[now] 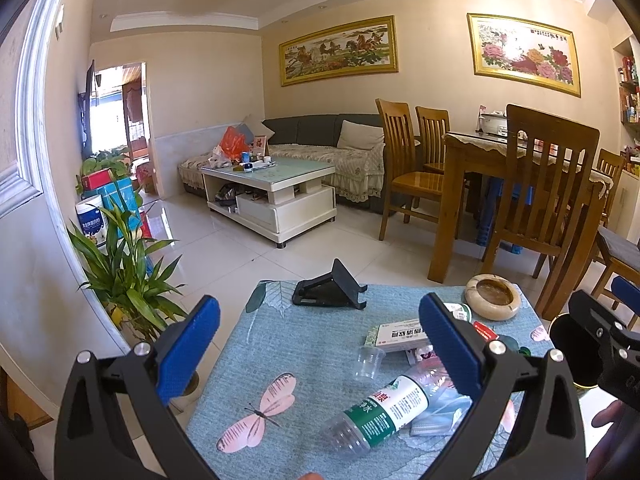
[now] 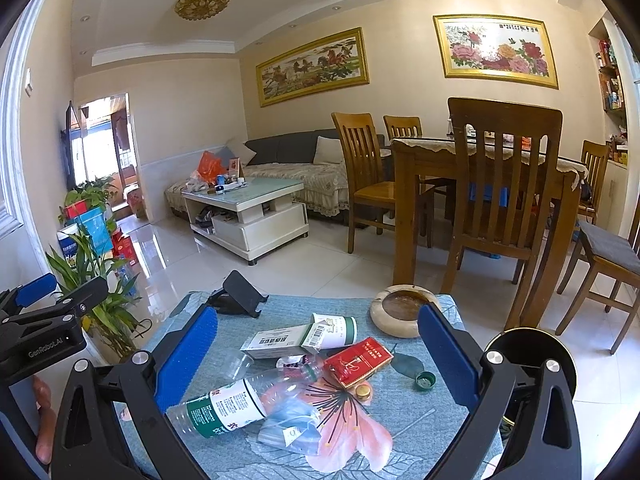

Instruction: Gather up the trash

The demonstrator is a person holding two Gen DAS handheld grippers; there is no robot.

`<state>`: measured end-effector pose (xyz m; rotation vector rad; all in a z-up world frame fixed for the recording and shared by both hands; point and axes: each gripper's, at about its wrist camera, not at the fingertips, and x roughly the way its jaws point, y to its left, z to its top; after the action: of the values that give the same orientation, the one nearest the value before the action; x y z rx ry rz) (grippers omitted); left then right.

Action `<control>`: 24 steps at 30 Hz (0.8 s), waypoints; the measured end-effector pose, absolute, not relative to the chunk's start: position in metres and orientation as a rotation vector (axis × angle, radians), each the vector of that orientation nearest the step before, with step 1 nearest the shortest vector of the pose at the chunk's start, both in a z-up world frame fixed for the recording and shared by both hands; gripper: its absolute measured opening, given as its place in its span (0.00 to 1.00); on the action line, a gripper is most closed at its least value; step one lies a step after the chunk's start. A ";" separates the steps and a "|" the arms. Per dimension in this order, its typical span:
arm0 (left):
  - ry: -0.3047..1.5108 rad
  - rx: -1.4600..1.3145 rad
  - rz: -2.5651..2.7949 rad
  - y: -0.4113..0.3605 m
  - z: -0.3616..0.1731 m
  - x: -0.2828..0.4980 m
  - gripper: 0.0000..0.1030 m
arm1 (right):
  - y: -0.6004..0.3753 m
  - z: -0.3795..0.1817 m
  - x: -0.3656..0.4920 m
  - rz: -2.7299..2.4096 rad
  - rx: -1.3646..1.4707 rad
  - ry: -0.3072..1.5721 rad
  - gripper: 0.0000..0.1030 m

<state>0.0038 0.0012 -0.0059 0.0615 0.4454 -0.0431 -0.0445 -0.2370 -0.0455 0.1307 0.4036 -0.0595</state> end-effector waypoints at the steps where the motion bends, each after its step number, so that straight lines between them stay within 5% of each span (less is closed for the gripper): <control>1: 0.445 0.061 -0.043 0.001 -0.006 0.004 0.97 | -0.237 -0.045 -0.044 -0.059 0.131 0.403 0.97; 24: 0.451 0.056 -0.048 0.002 -0.006 0.004 0.97 | -0.240 -0.054 -0.042 -0.063 0.128 0.419 0.97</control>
<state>0.0041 0.0023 -0.0064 0.0560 0.4515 -0.0484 -0.0423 -0.2403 -0.0536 0.1280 0.4188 -0.0632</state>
